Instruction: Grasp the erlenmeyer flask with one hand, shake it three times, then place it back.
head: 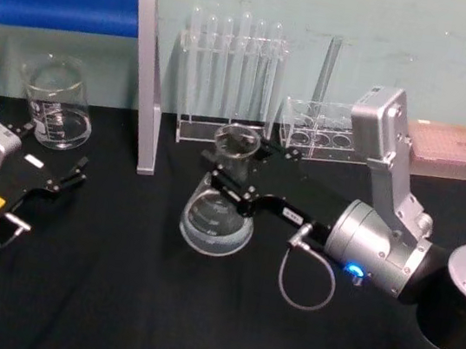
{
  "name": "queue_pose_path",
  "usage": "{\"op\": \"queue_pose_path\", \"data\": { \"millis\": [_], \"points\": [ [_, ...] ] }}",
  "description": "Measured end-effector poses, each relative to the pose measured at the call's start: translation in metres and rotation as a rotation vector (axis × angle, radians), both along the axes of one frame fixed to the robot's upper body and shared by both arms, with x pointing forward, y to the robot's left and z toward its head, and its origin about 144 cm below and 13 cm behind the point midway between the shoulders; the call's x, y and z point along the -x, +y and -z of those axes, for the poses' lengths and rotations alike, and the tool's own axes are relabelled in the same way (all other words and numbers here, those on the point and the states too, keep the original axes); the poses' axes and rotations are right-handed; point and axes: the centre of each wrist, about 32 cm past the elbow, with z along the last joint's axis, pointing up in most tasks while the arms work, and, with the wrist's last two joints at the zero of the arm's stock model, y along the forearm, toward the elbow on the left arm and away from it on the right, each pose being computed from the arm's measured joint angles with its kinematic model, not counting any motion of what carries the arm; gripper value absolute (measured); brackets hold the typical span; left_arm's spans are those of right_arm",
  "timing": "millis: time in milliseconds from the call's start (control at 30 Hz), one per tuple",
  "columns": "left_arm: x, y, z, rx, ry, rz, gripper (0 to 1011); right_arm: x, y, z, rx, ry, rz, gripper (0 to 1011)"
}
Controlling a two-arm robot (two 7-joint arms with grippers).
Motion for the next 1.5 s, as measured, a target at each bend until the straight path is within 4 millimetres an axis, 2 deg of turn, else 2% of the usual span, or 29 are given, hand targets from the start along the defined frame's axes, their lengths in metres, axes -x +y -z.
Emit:
{"op": "queue_pose_path", "data": {
  "millis": [400,900,1233,1500],
  "points": [
    [0.0,0.0,0.0,0.0,0.0,0.0,1001,0.01,0.012,-0.001,0.001,0.008,-0.248,450],
    [0.0,0.0,0.0,0.0,0.0,0.0,1001,0.014,0.012,0.0,0.032,0.001,-0.485,450],
    [0.0,0.0,0.0,0.0,0.0,0.0,1001,0.007,0.011,0.003,0.033,0.012,-0.411,450],
    [0.0,0.0,0.0,0.0,0.0,0.0,1001,-0.003,0.01,0.006,0.02,-0.009,-0.202,450]
  ]
}}
